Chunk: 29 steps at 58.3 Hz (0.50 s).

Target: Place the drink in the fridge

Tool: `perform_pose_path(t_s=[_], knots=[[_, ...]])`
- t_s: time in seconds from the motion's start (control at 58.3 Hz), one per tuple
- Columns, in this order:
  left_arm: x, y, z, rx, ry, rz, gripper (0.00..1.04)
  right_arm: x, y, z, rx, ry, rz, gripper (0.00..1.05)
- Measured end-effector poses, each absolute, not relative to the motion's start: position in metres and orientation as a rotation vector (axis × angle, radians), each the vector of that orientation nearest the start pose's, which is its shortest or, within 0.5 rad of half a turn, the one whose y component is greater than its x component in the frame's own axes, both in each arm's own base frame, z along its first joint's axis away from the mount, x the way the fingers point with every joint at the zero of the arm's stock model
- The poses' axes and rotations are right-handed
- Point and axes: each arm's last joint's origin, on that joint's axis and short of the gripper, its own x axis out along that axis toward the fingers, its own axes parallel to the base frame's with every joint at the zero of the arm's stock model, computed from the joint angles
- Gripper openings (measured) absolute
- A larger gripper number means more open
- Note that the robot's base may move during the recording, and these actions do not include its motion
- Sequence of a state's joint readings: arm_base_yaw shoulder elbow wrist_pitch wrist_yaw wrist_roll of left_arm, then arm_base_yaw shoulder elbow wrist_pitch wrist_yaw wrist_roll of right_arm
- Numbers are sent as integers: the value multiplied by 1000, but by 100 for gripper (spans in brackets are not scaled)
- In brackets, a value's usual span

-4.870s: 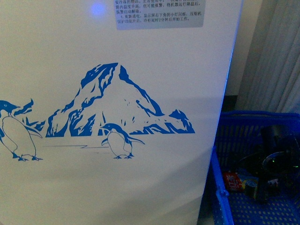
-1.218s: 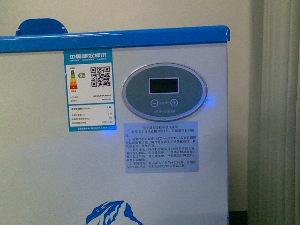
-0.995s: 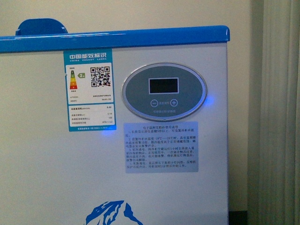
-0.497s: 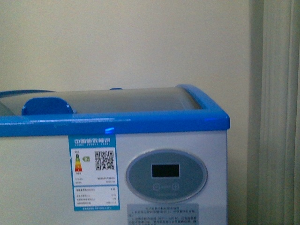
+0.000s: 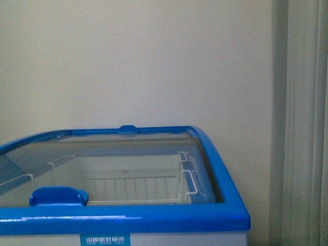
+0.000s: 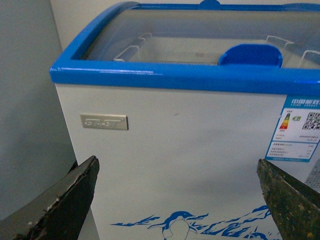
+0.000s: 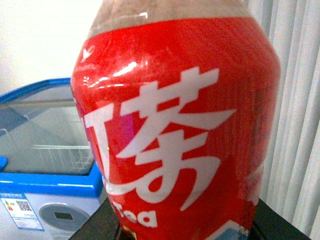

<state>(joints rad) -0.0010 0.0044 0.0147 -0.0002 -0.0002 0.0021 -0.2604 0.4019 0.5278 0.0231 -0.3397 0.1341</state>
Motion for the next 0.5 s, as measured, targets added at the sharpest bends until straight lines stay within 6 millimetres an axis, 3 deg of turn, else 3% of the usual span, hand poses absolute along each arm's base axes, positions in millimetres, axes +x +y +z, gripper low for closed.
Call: perform_pose_path(t_s=[0.412, 0.497], knots=[[97, 0, 168, 2, -10, -1, 97, 105, -18, 311, 89, -137, 89, 36], [99, 2, 167, -74, 84, 59, 97, 105, -18, 311, 90, -137, 89, 36]])
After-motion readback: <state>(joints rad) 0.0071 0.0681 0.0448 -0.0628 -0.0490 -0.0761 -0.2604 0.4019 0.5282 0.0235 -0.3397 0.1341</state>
